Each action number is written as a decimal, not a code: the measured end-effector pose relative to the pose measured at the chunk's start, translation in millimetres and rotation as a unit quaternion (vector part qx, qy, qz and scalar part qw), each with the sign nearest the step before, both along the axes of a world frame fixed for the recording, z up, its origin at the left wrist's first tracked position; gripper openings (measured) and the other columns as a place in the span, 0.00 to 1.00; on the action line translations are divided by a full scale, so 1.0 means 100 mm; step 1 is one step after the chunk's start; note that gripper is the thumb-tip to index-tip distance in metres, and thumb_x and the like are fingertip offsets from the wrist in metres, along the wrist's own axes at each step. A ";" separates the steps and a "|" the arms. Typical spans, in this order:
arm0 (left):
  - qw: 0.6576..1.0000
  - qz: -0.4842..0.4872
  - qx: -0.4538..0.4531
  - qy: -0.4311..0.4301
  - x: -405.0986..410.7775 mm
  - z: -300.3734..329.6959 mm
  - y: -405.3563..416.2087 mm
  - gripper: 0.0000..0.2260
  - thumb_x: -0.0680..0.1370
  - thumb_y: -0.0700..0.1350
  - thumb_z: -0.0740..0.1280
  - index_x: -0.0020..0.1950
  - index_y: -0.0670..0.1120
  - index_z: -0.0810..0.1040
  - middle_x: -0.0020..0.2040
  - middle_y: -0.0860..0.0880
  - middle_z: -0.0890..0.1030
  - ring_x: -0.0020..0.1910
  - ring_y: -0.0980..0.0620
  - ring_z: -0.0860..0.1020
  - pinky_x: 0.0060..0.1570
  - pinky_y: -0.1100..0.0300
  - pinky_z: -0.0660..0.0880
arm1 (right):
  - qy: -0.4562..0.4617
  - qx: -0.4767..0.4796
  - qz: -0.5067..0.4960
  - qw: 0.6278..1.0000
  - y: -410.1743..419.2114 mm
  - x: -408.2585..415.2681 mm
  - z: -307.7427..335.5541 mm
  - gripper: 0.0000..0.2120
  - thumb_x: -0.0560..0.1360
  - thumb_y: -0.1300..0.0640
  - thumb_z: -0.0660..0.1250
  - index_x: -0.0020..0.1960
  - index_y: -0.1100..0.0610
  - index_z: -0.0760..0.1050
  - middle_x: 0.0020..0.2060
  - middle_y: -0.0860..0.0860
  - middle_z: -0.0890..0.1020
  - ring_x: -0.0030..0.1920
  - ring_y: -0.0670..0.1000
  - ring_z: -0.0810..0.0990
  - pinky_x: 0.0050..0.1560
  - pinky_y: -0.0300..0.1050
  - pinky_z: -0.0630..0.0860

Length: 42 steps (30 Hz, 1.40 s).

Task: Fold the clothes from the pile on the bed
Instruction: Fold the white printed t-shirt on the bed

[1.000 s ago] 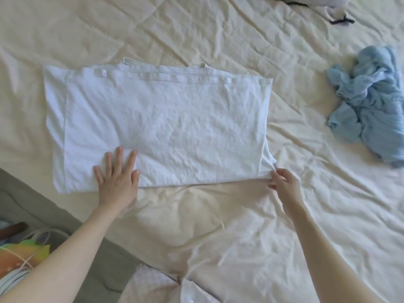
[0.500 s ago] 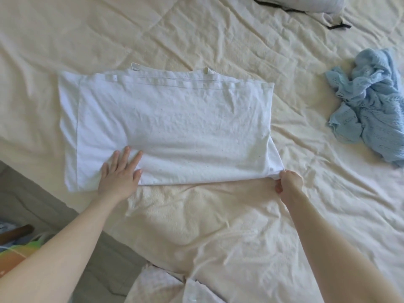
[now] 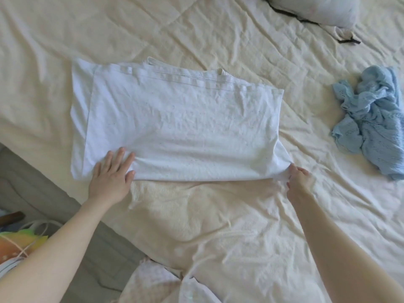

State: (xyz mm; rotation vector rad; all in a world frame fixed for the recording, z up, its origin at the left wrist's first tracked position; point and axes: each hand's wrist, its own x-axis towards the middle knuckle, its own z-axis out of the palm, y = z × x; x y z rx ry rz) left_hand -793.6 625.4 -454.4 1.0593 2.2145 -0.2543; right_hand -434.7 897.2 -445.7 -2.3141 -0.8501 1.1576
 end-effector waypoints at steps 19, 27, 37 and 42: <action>0.956 0.078 0.269 0.091 -0.27 0.29 0.20 0.14 0.76 0.33 0.63 0.61 0.40 0.77 0.64 0.40 0.75 0.62 0.38 0.73 0.58 0.43 0.66 | -0.229 0.090 0.313 0.917 0.01 -0.48 0.14 0.18 0.80 0.53 0.56 0.68 0.57 0.69 0.67 0.56 0.70 0.68 0.58 0.66 0.67 0.56 0.60; 0.926 0.198 0.295 0.128 -1.23 0.28 1.27 0.12 0.80 0.41 0.58 0.60 0.41 0.76 0.60 0.37 0.74 0.61 0.39 0.70 0.58 0.48 0.68 | -0.197 0.043 0.335 0.920 0.70 -1.00 -0.08 0.20 0.81 0.55 0.50 0.71 0.61 0.64 0.69 0.61 0.67 0.70 0.59 0.64 0.67 0.54 0.60; 0.825 0.466 0.319 0.017 -1.49 0.14 1.73 0.11 0.73 0.42 0.70 0.54 0.42 0.82 0.53 0.43 0.82 0.51 0.47 0.80 0.48 0.62 0.73 | -0.145 0.072 0.177 0.971 1.09 -1.13 -0.28 0.22 0.79 0.53 0.56 0.71 0.59 0.64 0.68 0.56 0.70 0.67 0.55 0.68 0.66 0.44 0.63; 0.753 0.547 0.357 -0.076 -1.72 0.25 1.56 0.07 0.70 0.41 0.73 0.47 0.44 0.81 0.42 0.46 0.80 0.43 0.50 0.78 0.54 0.55 0.78 | -0.065 0.075 0.078 0.992 1.20 -1.24 -0.22 0.16 0.79 0.50 0.56 0.61 0.55 0.72 0.55 0.51 0.76 0.57 0.52 0.73 0.51 0.38 0.64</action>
